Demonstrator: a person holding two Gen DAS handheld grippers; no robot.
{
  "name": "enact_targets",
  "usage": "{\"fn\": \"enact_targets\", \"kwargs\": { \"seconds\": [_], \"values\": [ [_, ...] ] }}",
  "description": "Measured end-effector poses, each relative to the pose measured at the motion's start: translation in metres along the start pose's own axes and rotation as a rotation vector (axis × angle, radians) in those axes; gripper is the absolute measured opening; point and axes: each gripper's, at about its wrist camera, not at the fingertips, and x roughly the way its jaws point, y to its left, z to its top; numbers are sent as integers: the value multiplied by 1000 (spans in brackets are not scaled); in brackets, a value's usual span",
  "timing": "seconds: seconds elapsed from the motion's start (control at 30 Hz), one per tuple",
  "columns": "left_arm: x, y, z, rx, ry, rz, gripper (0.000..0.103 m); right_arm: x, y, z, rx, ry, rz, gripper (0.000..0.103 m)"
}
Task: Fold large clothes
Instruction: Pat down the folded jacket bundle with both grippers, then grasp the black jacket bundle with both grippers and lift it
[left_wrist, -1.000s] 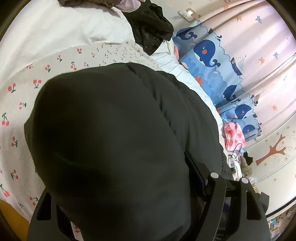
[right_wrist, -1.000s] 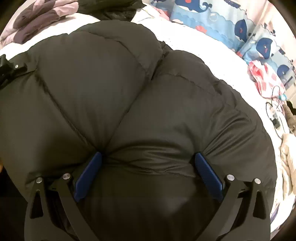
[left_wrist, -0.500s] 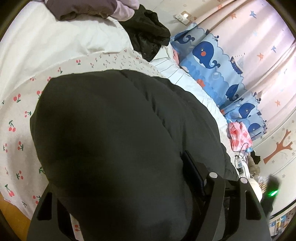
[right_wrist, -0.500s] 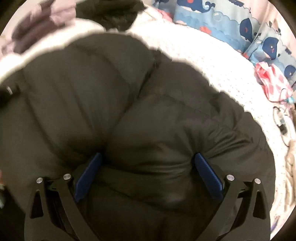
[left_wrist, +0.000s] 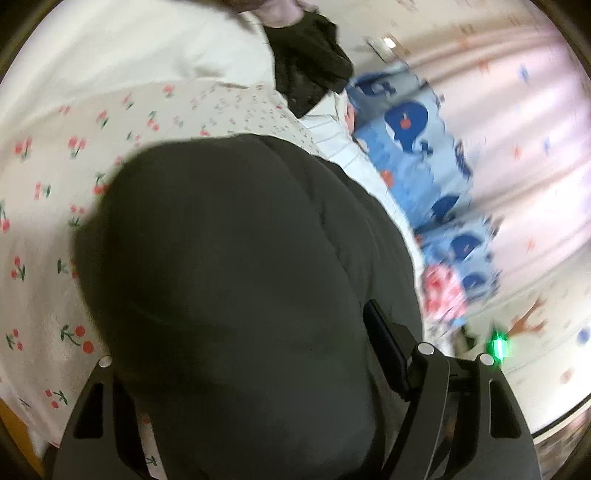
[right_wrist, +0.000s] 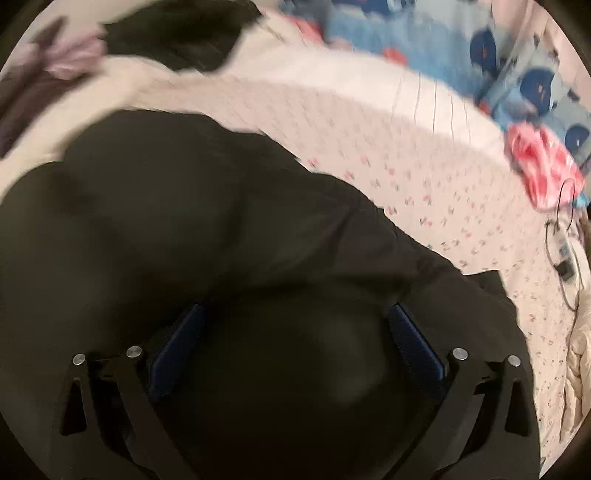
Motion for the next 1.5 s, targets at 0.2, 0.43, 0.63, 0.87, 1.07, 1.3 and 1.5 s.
{"fn": "enact_targets", "kwargs": {
  "seconds": [0.2,0.43,0.63,0.87,1.07,1.3,1.5],
  "values": [
    [10,-8,-1,30,50,-26,60,-3,35,-44,-98,24,-66,97],
    [5,-33,-6,153,50,-14,46,-21,75,-78,-172,-35,-102,97],
    [-12,-112,-27,392,27,-52,41,-9,65,-82,-120,-4,-106,97],
    [-12,-201,-71,591,38,-152,40,-18,33,-99,-23,-24,7,97],
    [0,-248,-114,687,69,-210,40,-62,-17,-122,71,-90,144,97],
    [30,-277,-180,808,137,-232,40,-99,-137,-175,482,-184,398,97],
    [57,-289,-237,927,212,-228,40,-99,-219,-217,820,-289,699,97]
  ]
}}
